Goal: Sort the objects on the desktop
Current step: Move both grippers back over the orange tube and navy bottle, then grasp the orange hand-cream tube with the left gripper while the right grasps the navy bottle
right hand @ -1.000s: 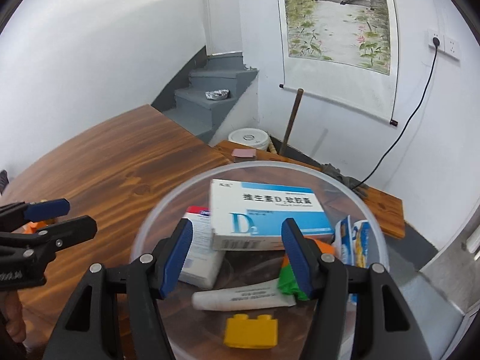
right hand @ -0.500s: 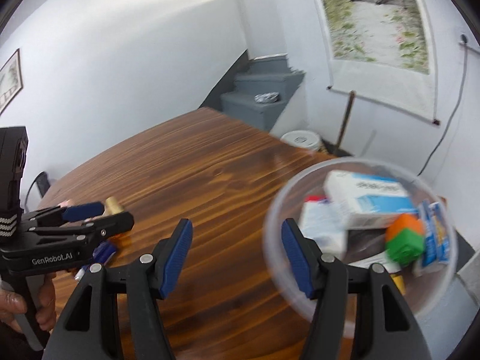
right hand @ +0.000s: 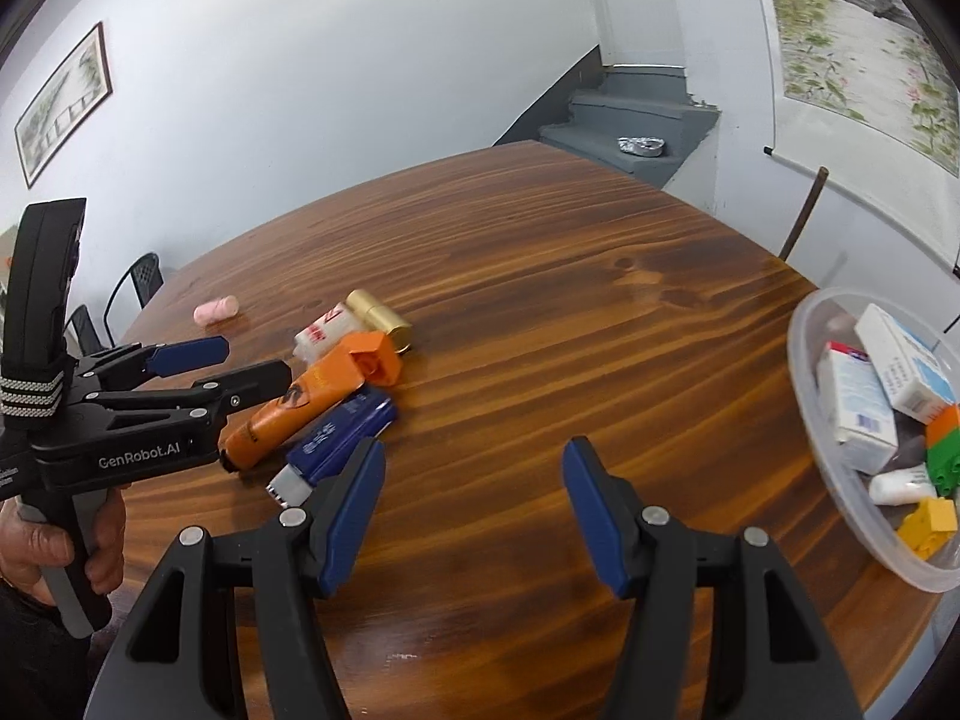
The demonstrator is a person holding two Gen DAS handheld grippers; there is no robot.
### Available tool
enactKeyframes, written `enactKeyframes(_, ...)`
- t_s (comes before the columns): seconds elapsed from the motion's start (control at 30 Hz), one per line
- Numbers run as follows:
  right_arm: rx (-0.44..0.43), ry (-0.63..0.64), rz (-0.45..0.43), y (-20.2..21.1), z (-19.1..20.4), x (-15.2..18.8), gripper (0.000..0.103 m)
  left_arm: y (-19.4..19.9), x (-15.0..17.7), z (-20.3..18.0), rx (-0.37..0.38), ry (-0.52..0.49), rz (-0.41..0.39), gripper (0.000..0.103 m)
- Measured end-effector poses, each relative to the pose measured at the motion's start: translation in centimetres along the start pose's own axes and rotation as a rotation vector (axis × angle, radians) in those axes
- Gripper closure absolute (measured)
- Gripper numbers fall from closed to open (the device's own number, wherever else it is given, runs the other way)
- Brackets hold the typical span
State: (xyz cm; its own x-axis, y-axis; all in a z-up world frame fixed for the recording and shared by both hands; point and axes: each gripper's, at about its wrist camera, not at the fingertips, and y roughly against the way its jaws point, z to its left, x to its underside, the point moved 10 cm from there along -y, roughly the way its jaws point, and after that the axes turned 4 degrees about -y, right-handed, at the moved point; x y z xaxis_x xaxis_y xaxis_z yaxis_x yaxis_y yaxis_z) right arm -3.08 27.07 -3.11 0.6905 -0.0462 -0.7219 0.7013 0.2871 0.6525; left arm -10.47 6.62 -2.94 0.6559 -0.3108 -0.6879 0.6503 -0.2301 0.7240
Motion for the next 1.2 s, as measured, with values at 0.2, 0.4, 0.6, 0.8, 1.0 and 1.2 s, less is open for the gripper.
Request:
enactKeyframes(0.2, -0.013, 0.012, 0.037, -0.9, 2.0, 1.0, 0.037, -0.7, 1.4, 0.3, 0.030, -0.059, 0.037, 0.026)
enactKeyframes(0.4, -0.025, 0.026, 0.059, -1.7, 3.5, 1.6, 0.037, -1.6, 2.1, -0.3, 0.022, -0.116, 0.054, 0.026)
enactKeyframes(0.6, -0.023, 0.015, 0.072, -2.2, 3.4, 1.8, 0.037, -2.9, 2.2, -0.4, -0.022, -0.125, 0.065, 0.026)
enactKeyframes(0.8, -0.026, 0.023, 0.076, -2.5, 3.8, 1.9, 0.037, -3.0, 2.5, -0.3, 0.022, -0.102, 0.070, 0.073)
enactKeyframes(1.0, -0.044, 0.026, 0.088, -3.2, 4.7, 1.7, 0.037, -2.4, 3.1, 0.9, 0.010, -0.049, 0.088, 0.078)
enactKeyframes(1.2, -0.056, 0.049, 0.108, -4.7, 6.4, 1.6, 0.037, -0.6, 1.9, 2.4, 0.003, 0.001, 0.049, 0.079)
